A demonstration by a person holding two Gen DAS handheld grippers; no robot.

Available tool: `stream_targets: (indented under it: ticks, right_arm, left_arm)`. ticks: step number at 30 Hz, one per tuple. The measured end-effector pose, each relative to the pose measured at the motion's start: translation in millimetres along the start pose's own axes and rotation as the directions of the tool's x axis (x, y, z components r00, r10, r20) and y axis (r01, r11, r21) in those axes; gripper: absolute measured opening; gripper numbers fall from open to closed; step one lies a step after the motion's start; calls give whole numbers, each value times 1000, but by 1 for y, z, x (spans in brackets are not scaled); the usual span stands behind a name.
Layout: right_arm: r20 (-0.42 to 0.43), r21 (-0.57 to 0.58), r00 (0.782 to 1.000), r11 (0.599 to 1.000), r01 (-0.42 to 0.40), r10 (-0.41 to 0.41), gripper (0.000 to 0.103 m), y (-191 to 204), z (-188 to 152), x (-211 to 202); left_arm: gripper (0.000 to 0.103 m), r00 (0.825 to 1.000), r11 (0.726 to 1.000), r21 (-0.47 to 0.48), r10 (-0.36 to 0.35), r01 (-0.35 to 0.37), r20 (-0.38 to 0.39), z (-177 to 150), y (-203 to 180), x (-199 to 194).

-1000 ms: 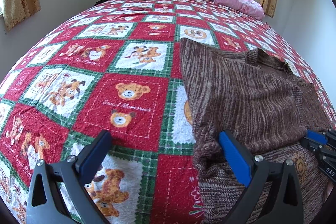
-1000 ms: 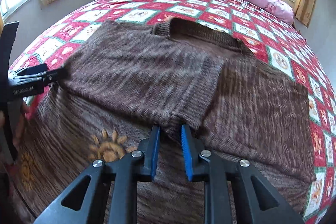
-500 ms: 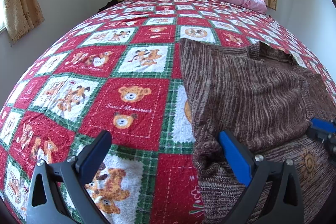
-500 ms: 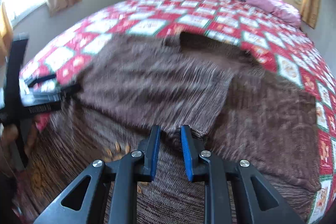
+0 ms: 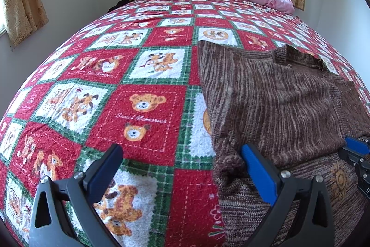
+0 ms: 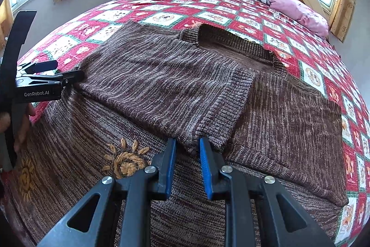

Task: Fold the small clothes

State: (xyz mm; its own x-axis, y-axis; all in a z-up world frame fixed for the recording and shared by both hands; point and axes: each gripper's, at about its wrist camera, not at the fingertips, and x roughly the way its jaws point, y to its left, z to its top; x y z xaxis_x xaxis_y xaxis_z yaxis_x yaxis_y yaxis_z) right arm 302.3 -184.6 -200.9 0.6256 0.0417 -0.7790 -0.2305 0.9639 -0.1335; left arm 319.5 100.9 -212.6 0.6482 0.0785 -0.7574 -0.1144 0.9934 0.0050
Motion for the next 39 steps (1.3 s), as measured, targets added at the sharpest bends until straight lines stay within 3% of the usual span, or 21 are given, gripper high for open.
stream_targets:
  ticks: [8,13,20,31,35,39]
  right_arm:
    - [-26,35,999,999,25,-24,37,-6,-1,-5]
    - [-25,61,999,997,48,-46,37,-26,-13,-12]
    - [-9,131,1000,991,20,-19,37,-45,-21,-21]
    - [-5,130,999,991,34,-34,37,-43,-55,-55]
    - [14,140,999,990,29,-31,47,-41,-68,-69]
    - [26,150,1000,989,12,-16,47,-37,-81,-80]
  left_arm:
    - [103,1000,1000,15,12,-12,-2,-1,-2,-5]
    - [103,1000,1000,30,-10,9,18,-9,-7,-20]
    - [103,1000,993,111,29,-29,3,-9,-23,-17]
    - [103,998,990,132,-48,43,35,-24,-32,-58]
    - [103,996,988,141,-70,61,60,-31,-35,-75]
    - [103,994,988,135,-83,73,76,-40,-36,-91]
